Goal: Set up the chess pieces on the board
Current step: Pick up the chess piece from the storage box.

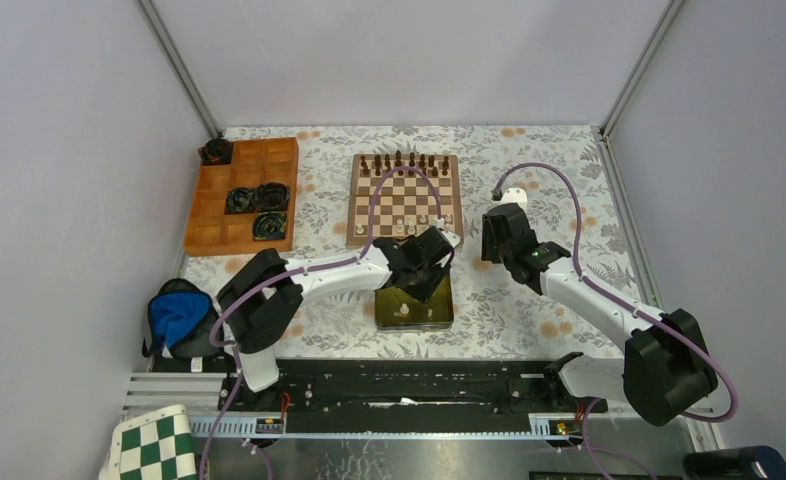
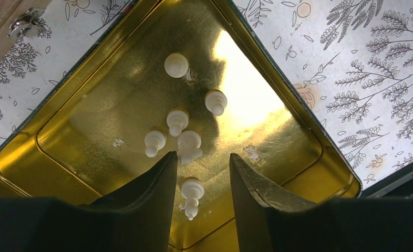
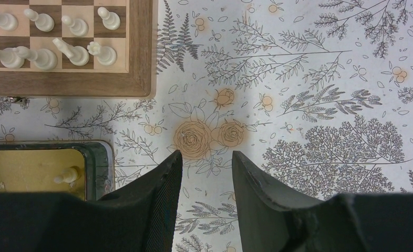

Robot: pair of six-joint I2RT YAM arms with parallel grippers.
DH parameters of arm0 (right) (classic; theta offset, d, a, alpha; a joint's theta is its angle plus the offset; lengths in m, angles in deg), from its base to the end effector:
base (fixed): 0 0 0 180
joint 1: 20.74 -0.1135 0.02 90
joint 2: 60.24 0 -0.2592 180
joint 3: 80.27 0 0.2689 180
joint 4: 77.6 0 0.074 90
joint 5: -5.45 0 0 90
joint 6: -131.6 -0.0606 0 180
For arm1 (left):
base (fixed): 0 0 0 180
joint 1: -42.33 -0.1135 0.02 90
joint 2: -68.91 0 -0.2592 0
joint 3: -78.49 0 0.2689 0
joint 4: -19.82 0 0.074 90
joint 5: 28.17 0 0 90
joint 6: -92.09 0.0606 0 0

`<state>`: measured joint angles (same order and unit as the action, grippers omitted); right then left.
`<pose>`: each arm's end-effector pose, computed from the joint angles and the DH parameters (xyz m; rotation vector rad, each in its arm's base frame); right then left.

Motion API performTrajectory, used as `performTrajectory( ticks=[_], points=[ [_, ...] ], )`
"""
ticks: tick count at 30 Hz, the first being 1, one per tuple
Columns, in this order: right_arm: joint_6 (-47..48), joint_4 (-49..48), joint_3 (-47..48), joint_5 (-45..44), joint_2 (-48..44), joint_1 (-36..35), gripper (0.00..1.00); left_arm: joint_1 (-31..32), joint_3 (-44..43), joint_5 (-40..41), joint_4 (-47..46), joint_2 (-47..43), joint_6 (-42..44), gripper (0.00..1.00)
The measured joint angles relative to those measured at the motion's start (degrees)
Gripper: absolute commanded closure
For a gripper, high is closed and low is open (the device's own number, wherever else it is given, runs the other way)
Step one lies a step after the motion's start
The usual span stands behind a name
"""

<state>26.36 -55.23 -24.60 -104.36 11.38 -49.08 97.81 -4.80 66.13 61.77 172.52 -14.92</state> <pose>0.2734 0.1241 0.2043 -0.0657 2.1929 0.0385 0.2280 -0.3235 0.1531 0.8629 2.5488 -0.3112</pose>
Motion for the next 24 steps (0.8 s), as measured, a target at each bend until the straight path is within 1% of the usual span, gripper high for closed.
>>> performTrajectory(
  ticks=[10, 13, 17, 19, 24],
  points=[
    [0.0, -0.8, -0.2, 1.0, 0.0, 0.6, 0.54, 0.0, 0.0, 0.5, -0.2, 0.8, 0.1, 0.54],
    [0.0, -0.9, -0.3, 1.0, 0.0, 0.8, 0.54, 0.0, 0.0, 0.6, -0.2, 1.0, 0.1, 0.58],
    [0.0, -1.1, -0.3, 1.1, 0.0, 0.9, 0.54, 0.0, 0.0, 0.9, -0.3, 1.2, 0.1, 0.61],
    [0.0, -1.2, -0.4, 1.2, 0.0, 1.0, 0.54, 0.0, 0.0, 1.0, -0.3, 1.2, 0.1, 0.64],
    [0.0, -1.2, -0.4, 1.4, 0.0, 1.0, 0.54, 0.0, 0.0, 1.4, -0.3, 1.3, 0.1, 0.67]
  ],
)
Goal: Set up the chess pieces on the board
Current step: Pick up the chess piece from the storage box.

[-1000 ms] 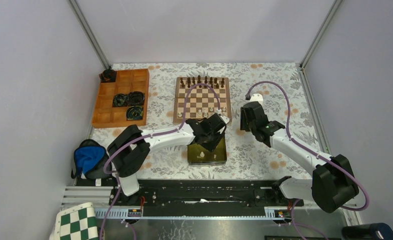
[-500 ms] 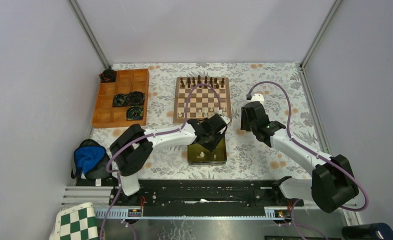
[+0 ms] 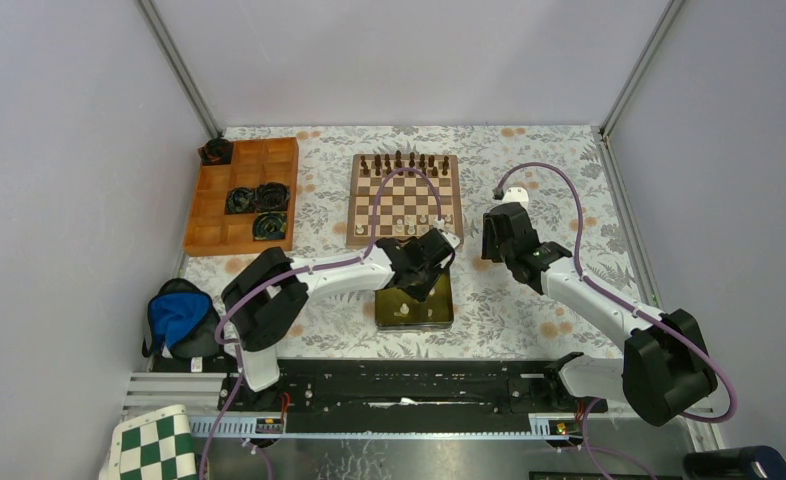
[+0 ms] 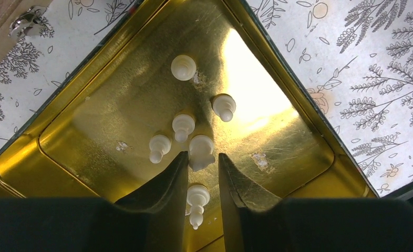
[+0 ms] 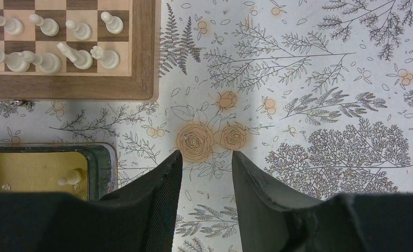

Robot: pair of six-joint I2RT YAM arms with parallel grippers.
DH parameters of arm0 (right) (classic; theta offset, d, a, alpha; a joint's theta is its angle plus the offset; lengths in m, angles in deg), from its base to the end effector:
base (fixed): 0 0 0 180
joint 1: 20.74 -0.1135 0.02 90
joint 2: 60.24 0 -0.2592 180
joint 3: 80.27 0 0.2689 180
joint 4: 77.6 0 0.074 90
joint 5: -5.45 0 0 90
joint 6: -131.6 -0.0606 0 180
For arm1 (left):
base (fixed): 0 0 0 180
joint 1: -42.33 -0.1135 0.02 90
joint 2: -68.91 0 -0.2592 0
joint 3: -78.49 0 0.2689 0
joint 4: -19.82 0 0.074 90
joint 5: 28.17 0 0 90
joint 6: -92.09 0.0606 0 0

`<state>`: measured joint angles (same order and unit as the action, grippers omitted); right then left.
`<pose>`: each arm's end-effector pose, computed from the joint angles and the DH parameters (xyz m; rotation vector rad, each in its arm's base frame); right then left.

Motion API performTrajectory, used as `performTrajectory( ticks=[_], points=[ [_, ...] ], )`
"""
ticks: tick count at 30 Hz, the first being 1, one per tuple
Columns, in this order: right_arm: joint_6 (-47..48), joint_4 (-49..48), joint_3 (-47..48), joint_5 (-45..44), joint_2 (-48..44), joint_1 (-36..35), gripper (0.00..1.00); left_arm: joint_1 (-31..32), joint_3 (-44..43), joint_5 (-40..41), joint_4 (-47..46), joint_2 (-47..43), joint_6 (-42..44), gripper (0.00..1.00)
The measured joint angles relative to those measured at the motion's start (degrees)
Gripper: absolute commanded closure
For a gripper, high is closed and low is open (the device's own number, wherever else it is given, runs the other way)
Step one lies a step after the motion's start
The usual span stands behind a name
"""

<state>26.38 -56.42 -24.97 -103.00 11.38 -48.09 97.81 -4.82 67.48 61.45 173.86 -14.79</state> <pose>0.2759 0.1211 0.2039 -0.0567 2.1863 0.0603 0.2300 -0.3239 0.1448 0.8610 2.5541 -0.2707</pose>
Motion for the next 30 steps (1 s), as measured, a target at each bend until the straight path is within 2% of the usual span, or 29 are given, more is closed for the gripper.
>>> performTrajectory(
  ticks=[5, 26, 30],
  points=[
    [0.0, 0.0, -0.1, 0.0, 0.0, 0.0, 0.54, 0.0, 0.0, 0.3, 0.0, 0.5, 0.0, 0.71],
    [0.0, 0.0, -0.3, 0.1, 0.0, 0.0, 0.54, 0.0, -0.7, 2.1, 1.1, -0.2, 0.0, 0.95],
    [0.0, 0.0, -0.3, 0.1, 0.0, 0.0, 0.54, 0.0, -2.2, 2.8, 2.5, -1.4, -0.1, 0.97]
  ],
)
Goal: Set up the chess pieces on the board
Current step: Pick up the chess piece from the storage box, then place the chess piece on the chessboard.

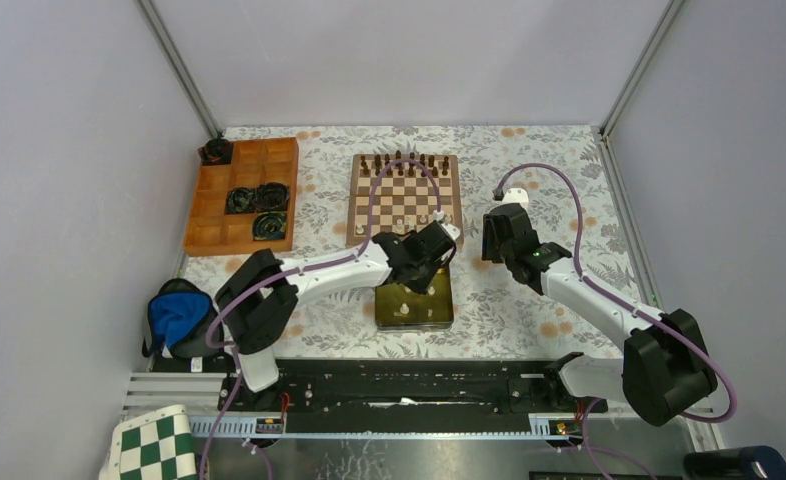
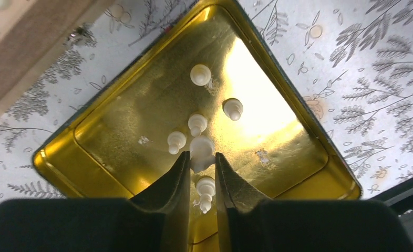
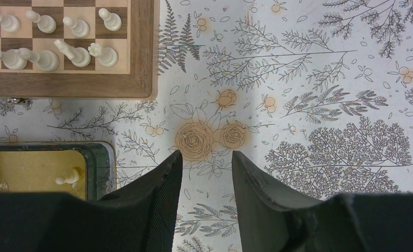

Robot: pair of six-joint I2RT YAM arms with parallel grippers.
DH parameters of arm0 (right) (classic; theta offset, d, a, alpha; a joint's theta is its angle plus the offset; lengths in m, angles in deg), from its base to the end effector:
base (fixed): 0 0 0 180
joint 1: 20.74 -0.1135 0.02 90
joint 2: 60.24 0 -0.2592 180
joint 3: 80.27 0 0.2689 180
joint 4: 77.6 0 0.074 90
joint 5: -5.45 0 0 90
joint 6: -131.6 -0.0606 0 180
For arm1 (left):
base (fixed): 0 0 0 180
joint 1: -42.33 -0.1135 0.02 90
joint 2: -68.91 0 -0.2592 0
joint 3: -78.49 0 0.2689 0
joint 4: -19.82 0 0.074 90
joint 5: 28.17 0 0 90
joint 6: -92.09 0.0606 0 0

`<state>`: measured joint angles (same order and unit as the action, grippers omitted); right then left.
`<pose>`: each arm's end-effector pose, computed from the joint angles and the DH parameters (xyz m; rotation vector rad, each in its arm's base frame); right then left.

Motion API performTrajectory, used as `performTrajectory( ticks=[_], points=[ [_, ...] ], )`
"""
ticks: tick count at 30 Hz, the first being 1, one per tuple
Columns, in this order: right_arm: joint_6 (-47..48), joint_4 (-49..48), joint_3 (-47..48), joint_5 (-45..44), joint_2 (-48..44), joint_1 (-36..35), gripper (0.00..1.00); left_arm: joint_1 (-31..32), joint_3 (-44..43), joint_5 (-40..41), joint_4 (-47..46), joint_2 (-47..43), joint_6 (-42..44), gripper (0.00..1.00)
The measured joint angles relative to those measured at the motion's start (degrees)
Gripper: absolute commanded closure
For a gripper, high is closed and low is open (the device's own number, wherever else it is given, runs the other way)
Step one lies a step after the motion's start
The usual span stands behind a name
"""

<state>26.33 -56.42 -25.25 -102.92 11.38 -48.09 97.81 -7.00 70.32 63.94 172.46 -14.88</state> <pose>0.2752 0.1208 0.2021 -0.0577 2.1911 0.0600 0.2334 -0.3236 0.1637 0.8295 2.5226 -0.2296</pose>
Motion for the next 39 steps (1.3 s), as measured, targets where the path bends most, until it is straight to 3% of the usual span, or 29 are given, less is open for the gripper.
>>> performTrajectory(
  ticks=[11, 26, 39],
  points=[
    [0.0, 0.0, 0.0, 0.0, 0.0, 0.0, 0.54, -1.2, -9.1, 3.7, 6.9, -2.8, -2.1, 1.0],
    [0.0, 0.0, 0.0, 0.1, 0.0, 0.0, 0.54, -16.7, -12.1, 5.1, 11.4, -2.6, -5.7, 1.0],
    [0.0, 0.0, 0.0, 1.1, 0.0, 0.0, 0.54, -22.4, -14.2, 5.3, 11.1, 4.5, -7.8, 1.0]
  ],
)
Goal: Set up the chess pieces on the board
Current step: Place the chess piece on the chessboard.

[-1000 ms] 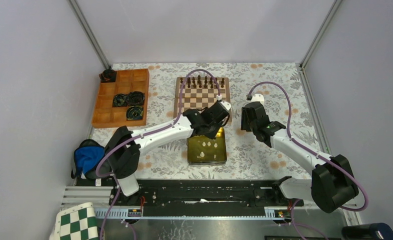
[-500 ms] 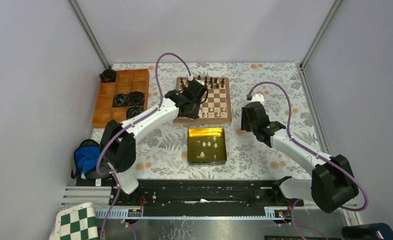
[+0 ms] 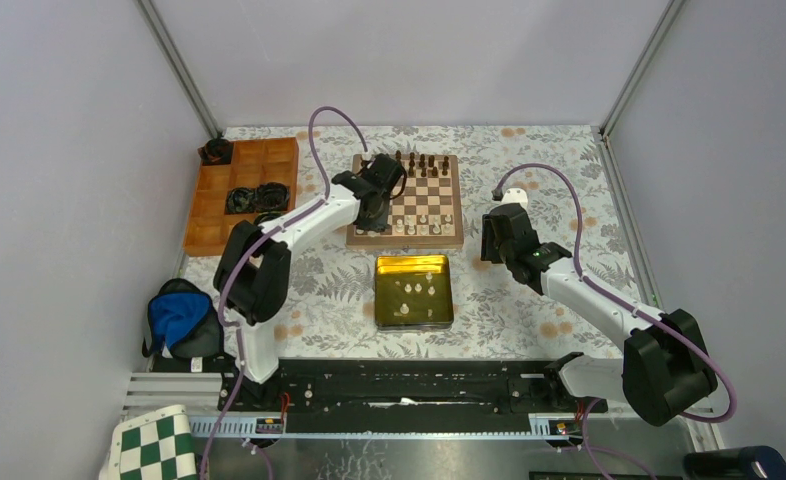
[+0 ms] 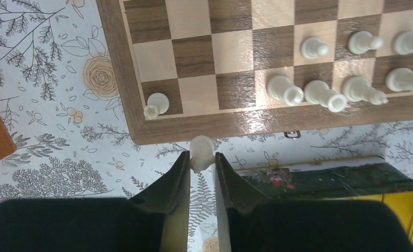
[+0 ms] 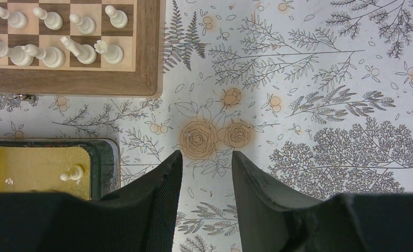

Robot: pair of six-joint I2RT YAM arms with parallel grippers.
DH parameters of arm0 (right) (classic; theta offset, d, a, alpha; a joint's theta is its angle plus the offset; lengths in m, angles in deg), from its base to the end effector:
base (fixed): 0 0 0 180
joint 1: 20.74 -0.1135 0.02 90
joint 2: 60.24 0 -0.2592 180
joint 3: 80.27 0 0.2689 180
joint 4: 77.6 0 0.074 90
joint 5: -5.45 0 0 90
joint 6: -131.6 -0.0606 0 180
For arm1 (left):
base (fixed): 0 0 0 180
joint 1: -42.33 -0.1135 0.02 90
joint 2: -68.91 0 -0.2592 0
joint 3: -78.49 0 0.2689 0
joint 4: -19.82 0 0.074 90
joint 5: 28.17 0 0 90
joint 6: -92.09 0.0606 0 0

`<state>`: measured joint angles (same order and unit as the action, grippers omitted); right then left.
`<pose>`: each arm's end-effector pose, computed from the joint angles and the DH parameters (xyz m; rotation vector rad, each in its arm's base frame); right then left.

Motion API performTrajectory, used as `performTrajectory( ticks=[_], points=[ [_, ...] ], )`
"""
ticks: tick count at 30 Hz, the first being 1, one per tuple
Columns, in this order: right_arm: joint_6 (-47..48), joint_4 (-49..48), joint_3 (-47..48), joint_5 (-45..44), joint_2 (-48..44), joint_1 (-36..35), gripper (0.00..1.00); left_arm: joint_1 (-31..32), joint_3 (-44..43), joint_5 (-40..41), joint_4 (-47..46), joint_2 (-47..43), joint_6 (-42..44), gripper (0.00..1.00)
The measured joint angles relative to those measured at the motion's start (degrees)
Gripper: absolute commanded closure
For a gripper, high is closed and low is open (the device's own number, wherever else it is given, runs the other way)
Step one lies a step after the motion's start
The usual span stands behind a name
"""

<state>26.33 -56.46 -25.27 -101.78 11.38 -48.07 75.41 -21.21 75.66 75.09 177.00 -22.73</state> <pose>0.2749 0.1219 0.2018 -0.0683 2.1956 0.0810 0.3644 -0.2201 0.2016 0.1148 2.6240 -0.0187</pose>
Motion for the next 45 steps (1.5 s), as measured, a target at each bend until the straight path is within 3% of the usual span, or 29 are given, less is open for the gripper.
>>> performTrajectory(
  ticks=[45],
  points=[
    [0.0, 0.0, 0.0, 0.3, 0.4, 0.0, 0.54, -4.0, -0.5, -3.1, -5.6, 5.7, -1.9, 0.99]
  ],
)
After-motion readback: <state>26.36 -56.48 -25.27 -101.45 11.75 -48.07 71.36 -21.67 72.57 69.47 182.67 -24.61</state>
